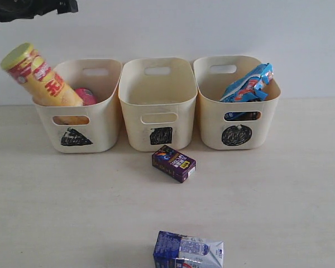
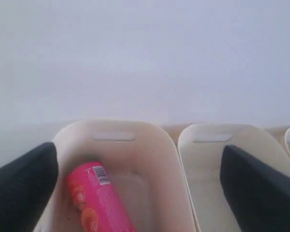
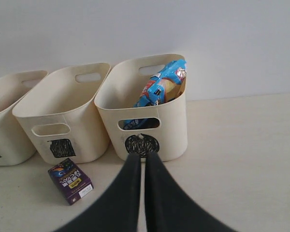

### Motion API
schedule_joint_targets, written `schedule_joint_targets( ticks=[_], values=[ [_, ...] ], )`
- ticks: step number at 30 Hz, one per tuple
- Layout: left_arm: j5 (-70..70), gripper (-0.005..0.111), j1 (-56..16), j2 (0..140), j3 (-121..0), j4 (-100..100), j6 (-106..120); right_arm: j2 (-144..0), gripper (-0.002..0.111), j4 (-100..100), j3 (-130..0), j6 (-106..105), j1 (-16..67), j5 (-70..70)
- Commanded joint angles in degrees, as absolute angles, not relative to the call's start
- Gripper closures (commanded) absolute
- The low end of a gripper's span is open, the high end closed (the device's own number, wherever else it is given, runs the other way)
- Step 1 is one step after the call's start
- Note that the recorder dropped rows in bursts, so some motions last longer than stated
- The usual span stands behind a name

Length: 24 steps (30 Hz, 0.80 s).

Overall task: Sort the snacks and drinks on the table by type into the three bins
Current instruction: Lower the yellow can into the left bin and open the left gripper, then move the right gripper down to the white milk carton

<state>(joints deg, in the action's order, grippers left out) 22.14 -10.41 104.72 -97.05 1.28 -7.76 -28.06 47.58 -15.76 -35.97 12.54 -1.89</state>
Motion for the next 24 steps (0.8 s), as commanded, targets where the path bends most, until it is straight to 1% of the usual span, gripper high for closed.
schedule_joint_targets(
  ticks=[1, 2, 5, 9, 17, 20, 24],
  values=[
    [21.82, 0.034, -10.29, 102.84, -97.33, 0.62, -8.04, -28.16, 0.108, 47.51, -15.37, -36.06, 12.63, -1.94],
    [22.49, 0.037, -10.29, 102.78, -97.33, 0.39, -8.04, -28.16, 0.108, 47.51, -15.37, -36.06, 12.63, -1.94],
    [25.09, 0.062, -10.29, 102.74, -97.33, 0.00, -8.04, -28.16, 0.108, 47.51, -15.37, -36.06, 12.63, -1.94],
    [28.97, 0.102, -10.29, 102.63, -97.33, -0.35, -8.04, -28.16, 0.108, 47.50, -15.37, -36.06, 12.63, -1.82],
    [34.59, 0.102, -10.29, 99.00, -97.33, -0.41, -8.08, -28.16, 0.108, 47.50, -15.37, -35.94, 12.63, -1.72],
    [37.32, 0.102, -10.29, 95.10, -96.36, 0.00, -8.08, -28.16, 0.108, 47.64, -15.37, -35.94, 12.63, -1.72],
    [36.93, 0.102, -10.29, 87.99, -92.02, 0.00, -8.08, -28.16, 0.108, 47.82, -15.37, -35.86, 12.63, -1.72]
  ],
)
